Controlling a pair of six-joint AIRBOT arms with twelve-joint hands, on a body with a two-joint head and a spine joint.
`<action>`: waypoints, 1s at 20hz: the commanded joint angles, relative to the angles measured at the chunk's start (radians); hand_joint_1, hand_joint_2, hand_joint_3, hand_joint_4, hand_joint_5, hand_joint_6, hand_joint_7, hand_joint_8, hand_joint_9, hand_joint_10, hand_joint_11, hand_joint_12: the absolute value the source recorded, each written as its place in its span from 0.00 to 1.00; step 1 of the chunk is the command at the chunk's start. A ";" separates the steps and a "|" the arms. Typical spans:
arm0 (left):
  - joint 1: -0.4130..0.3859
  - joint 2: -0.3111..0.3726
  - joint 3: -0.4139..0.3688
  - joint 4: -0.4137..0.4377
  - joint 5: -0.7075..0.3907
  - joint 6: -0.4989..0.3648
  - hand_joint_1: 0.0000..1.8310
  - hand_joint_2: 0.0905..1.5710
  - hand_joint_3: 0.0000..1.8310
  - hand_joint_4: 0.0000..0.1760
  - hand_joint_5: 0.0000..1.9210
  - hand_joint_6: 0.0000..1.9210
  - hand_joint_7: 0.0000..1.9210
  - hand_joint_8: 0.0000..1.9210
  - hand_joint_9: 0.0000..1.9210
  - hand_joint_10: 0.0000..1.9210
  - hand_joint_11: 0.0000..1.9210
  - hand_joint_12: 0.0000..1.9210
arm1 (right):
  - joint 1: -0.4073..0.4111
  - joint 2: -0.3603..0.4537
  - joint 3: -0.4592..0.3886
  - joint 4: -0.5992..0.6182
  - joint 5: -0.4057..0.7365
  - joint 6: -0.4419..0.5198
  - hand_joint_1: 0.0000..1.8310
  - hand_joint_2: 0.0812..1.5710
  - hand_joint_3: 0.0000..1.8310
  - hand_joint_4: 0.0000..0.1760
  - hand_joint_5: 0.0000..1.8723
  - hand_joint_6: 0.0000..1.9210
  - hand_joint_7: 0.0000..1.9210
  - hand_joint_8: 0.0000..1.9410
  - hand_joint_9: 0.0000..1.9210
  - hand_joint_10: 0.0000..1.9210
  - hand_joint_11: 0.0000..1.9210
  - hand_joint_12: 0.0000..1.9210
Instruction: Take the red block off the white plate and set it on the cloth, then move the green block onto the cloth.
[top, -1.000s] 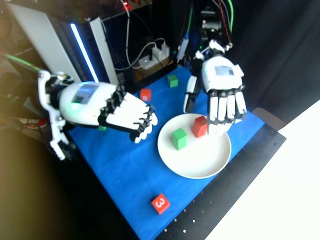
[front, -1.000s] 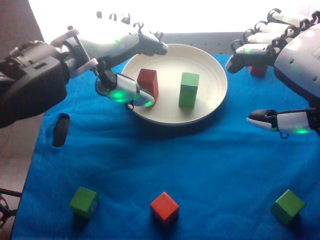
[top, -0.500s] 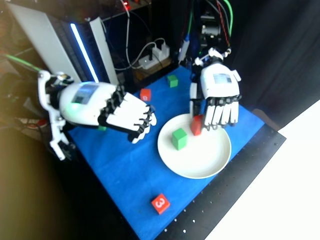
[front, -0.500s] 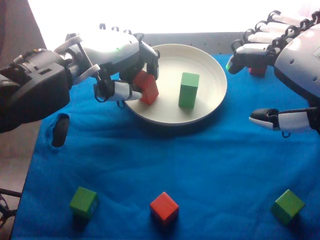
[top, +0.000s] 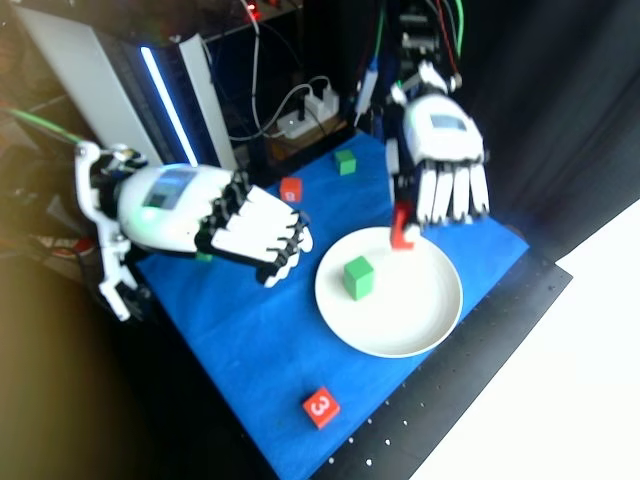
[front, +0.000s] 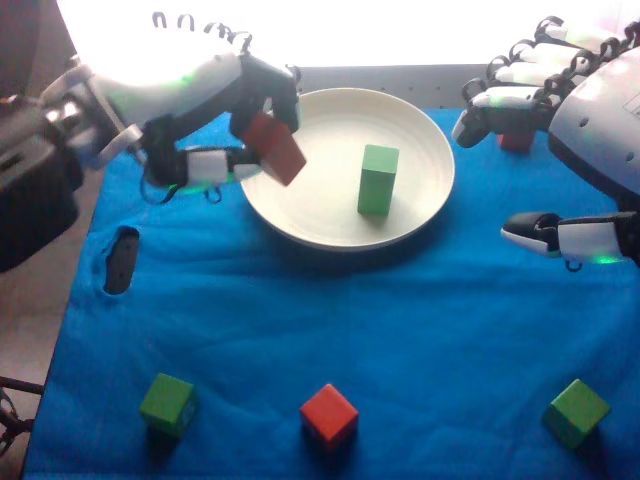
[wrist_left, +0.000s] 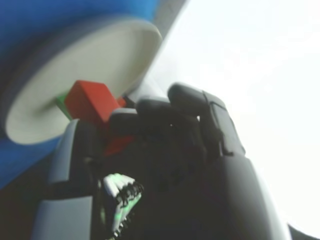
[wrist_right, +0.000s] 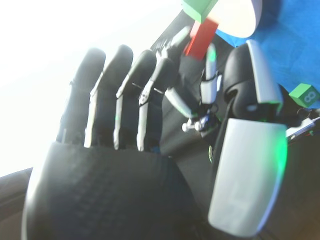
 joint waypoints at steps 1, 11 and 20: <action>0.000 0.015 -0.016 0.015 -0.163 -0.002 0.64 0.78 0.00 0.00 0.39 0.61 0.41 0.80 0.21 0.97 0.18 1.00 | 0.014 0.000 0.002 -0.016 -0.120 -0.005 0.66 0.45 0.12 0.00 0.31 0.37 0.24 0.60 0.18 0.74 0.09 0.97; 0.180 0.175 -0.238 0.053 -0.392 -0.003 0.65 0.78 0.00 0.00 0.37 0.61 0.42 0.79 0.26 0.93 0.23 1.00 | 0.014 0.001 -0.003 -0.007 -0.120 -0.005 0.64 0.49 0.05 0.00 0.38 0.27 0.34 0.38 0.24 0.59 0.11 0.90; 0.327 0.162 -0.269 0.015 -0.381 -0.087 0.63 0.79 0.00 0.00 0.36 0.66 0.39 0.82 0.23 0.81 0.13 0.93 | 0.014 0.001 -0.006 -0.002 -0.120 -0.005 0.62 0.53 0.02 0.00 0.38 0.20 0.31 0.40 0.22 0.60 0.09 0.89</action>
